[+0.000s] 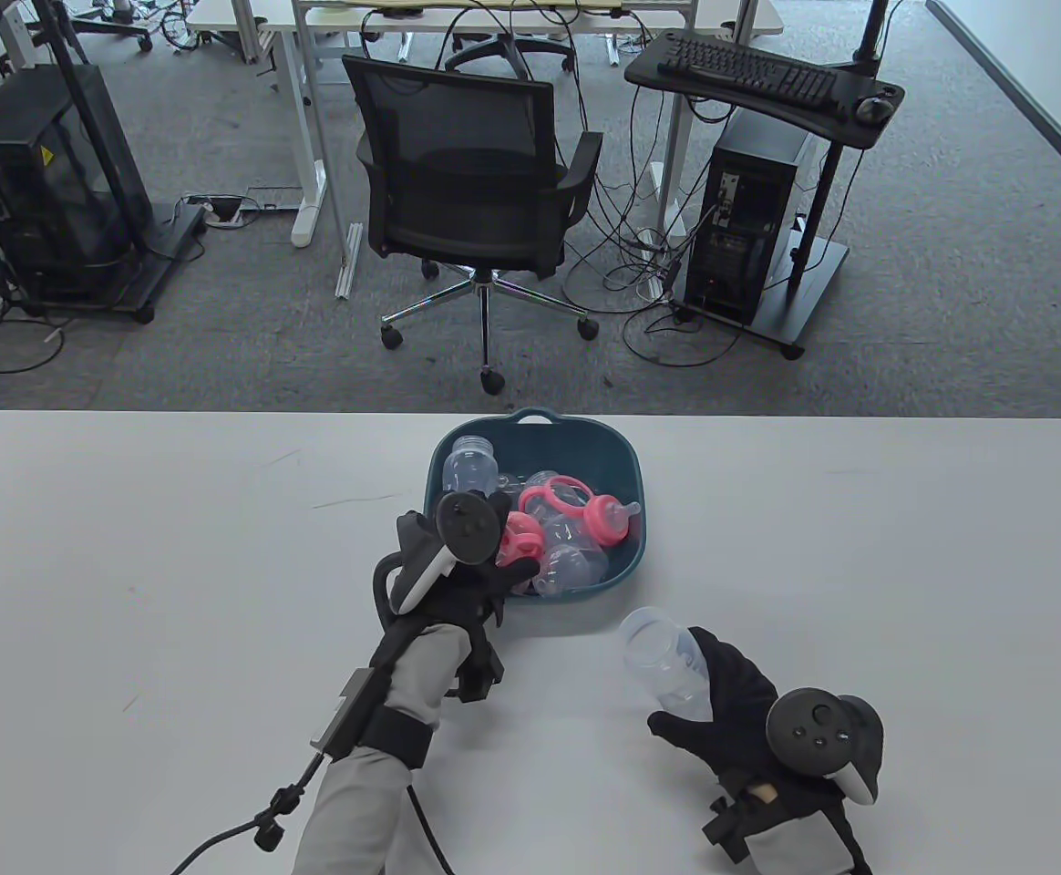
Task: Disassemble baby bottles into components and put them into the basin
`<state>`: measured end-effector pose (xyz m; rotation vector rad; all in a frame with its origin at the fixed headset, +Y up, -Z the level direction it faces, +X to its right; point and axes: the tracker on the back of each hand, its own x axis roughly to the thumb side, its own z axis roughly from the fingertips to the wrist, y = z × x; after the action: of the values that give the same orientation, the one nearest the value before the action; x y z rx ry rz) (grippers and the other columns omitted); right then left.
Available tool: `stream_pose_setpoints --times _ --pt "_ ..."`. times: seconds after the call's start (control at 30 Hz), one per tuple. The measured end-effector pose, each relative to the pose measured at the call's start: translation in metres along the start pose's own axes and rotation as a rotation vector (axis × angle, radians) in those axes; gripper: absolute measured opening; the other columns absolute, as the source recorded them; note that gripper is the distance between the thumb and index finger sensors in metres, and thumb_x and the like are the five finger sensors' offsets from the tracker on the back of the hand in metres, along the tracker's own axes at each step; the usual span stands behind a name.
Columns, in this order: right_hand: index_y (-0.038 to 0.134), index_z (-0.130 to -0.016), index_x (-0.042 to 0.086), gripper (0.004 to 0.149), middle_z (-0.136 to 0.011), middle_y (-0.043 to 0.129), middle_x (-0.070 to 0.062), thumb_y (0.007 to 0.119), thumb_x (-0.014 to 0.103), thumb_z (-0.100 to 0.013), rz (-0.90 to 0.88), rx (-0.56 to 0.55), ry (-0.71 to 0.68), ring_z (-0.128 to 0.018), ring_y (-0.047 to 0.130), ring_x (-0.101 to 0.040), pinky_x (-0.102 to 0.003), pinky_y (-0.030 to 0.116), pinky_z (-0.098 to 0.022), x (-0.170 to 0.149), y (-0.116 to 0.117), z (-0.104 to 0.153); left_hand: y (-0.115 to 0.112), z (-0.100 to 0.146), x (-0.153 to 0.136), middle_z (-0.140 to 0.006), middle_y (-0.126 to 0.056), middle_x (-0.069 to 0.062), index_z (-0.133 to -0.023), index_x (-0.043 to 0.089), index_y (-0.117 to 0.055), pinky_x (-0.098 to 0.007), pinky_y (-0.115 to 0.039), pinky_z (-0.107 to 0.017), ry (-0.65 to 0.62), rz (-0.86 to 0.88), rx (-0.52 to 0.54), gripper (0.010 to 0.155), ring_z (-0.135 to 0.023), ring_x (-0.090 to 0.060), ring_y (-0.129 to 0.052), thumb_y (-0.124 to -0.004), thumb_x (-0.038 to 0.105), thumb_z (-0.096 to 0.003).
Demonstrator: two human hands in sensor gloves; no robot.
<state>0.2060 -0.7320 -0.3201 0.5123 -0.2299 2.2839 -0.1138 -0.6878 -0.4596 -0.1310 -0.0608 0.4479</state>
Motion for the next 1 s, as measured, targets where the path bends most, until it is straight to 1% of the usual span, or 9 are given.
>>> stream_pose_setpoints --times 0.13,0.37,0.63,0.8,0.93,1.0 --pt "0.041 -0.108 0.004 0.091 -0.102 0.058 -0.024 0.092 0.044 -0.044 0.004 0.002 -0.004 -0.090 0.063 -0.051 -0.069 0.053 -0.062 0.000 0.000 0.000 0.007 0.015 -0.010 -0.117 -0.026 0.007 -0.109 0.041 -0.035 -0.056 -0.005 -0.075 -0.021 0.011 0.031 0.082 -0.118 -0.027 -0.016 -0.079 0.058 -0.0429" --pt "0.041 -0.108 0.004 0.091 -0.102 0.058 -0.023 0.092 0.044 -0.044 0.007 -0.006 0.001 -0.090 0.063 -0.051 -0.069 0.053 -0.062 0.001 -0.001 0.000 0.022 0.051 -0.038 -0.118 -0.026 0.007 -0.110 0.041 -0.034 -0.056 -0.004 -0.075 -0.049 0.045 0.082 0.082 -0.118 -0.027 -0.014 -0.079 0.058 -0.0432" --pt "0.041 -0.108 0.004 0.091 -0.102 0.058 -0.023 0.092 0.044 -0.044 0.013 -0.003 0.003 -0.090 0.063 -0.051 -0.069 0.053 -0.062 0.001 -0.001 0.001 0.028 0.086 -0.067 -0.118 -0.025 0.007 -0.110 0.041 -0.034 -0.056 -0.004 -0.075 -0.056 0.028 0.126 0.082 -0.118 -0.027 -0.013 -0.079 0.058 -0.0435" --pt "0.041 -0.108 0.004 0.091 -0.102 0.058 -0.024 0.092 0.044 -0.044 0.014 -0.004 0.006 -0.090 0.063 -0.051 -0.069 0.053 -0.062 0.001 -0.001 0.001 0.026 0.107 -0.079 -0.118 -0.025 0.007 -0.110 0.041 -0.033 -0.056 -0.004 -0.075 -0.063 -0.001 0.147 0.082 -0.118 -0.027 -0.012 -0.079 0.058 -0.0434" --pt "0.041 -0.108 0.004 0.091 -0.102 0.058 -0.024 0.092 0.044 -0.044 0.015 -0.005 0.009 -0.090 0.063 -0.051 -0.069 0.053 -0.062 0.001 -0.001 0.001 0.017 0.122 -0.090 -0.118 -0.023 0.007 -0.110 0.042 -0.032 -0.056 -0.004 -0.075 -0.062 -0.040 0.161 0.083 -0.118 -0.027 -0.012 -0.079 0.058 -0.0435" --pt "0.041 -0.108 0.003 0.091 -0.102 0.057 -0.023 0.092 0.044 -0.044 0.016 -0.003 0.010 -0.090 0.063 -0.051 -0.069 0.053 -0.062 0.001 -0.001 0.001 0.011 0.124 -0.095 -0.118 -0.023 0.007 -0.109 0.042 -0.032 -0.056 -0.004 -0.075 -0.057 -0.053 0.157 0.083 -0.118 -0.027 -0.012 -0.079 0.058 -0.0436"
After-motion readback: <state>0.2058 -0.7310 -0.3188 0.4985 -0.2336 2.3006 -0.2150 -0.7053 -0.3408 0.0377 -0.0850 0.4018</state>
